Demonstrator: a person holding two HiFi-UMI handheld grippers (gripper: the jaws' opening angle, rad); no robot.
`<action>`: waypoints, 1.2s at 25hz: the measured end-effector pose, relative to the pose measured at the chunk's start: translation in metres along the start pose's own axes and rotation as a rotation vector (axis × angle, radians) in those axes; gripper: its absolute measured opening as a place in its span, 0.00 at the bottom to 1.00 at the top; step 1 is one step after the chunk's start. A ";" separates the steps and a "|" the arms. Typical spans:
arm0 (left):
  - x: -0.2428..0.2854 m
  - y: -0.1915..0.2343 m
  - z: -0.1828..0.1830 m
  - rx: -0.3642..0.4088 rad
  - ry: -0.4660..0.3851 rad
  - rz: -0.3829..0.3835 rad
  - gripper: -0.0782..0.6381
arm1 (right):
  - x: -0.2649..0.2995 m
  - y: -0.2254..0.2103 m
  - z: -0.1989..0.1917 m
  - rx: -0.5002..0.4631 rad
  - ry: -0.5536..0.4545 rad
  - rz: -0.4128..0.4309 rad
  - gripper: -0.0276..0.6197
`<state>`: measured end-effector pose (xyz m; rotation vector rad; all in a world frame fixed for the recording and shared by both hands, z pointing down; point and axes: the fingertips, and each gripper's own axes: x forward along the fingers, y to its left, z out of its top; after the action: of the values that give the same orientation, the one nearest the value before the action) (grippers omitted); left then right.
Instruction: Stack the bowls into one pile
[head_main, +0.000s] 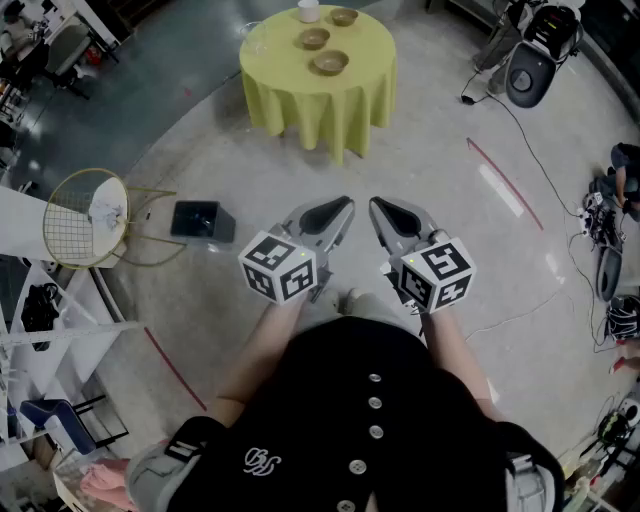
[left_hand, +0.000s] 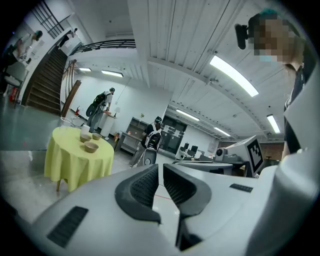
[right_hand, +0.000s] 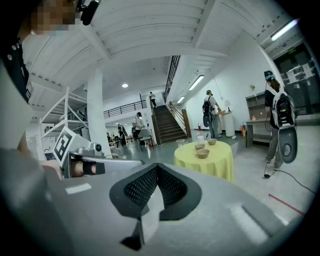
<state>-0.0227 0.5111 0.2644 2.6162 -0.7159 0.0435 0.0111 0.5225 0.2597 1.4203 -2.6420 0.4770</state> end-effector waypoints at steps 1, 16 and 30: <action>0.000 -0.001 0.000 0.000 -0.002 0.002 0.16 | -0.001 0.001 0.001 -0.003 -0.002 0.000 0.04; 0.010 -0.005 0.002 -0.002 -0.020 0.022 0.16 | -0.005 -0.011 0.008 0.020 -0.043 -0.019 0.04; 0.031 -0.020 -0.006 -0.023 -0.052 0.046 0.16 | -0.024 -0.020 -0.014 0.002 -0.007 0.002 0.05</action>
<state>0.0143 0.5142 0.2669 2.5879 -0.7898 -0.0191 0.0404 0.5356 0.2722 1.4221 -2.6494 0.4759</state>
